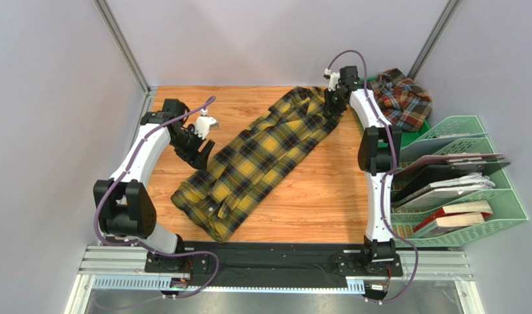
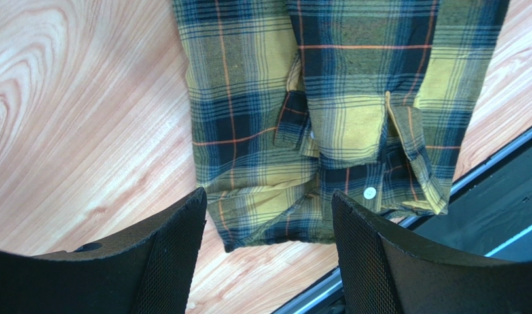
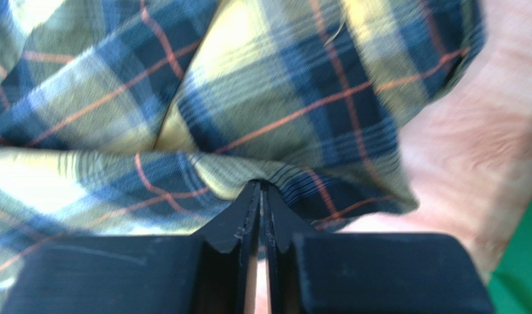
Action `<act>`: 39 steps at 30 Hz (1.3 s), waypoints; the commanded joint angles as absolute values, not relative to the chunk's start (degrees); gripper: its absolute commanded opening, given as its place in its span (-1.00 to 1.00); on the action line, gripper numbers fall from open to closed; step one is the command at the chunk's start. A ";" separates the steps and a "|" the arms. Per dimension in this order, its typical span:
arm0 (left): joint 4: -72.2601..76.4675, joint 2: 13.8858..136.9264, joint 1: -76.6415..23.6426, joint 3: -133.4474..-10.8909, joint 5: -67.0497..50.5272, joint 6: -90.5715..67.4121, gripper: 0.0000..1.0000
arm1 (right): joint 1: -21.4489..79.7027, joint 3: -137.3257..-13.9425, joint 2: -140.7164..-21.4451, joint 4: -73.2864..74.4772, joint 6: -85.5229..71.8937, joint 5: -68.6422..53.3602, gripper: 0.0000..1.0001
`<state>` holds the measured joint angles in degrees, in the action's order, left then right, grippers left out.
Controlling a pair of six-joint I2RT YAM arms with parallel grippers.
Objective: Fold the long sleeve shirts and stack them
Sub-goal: Fold the shirt
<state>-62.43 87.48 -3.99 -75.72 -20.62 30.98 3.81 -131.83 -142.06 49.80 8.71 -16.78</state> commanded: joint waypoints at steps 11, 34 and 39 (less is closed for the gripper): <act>-62.40 93.16 -4.30 -77.87 -19.17 35.85 0.43 | 6.50 -135.44 -148.27 41.92 13.27 -6.16 -0.71; -62.75 106.16 -36.37 -67.32 -13.07 32.35 -0.35 | 10.90 -123.49 -127.35 63.63 17.58 -14.40 -0.07; -63.02 110.04 -43.84 -73.47 -18.27 25.06 -0.35 | 11.07 -124.19 -130.86 65.83 17.05 -17.93 -0.17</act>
<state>-61.47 107.85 -39.90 -68.42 -11.00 32.42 11.53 -123.66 -128.09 61.49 16.56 -13.69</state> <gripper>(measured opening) 0.323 0.423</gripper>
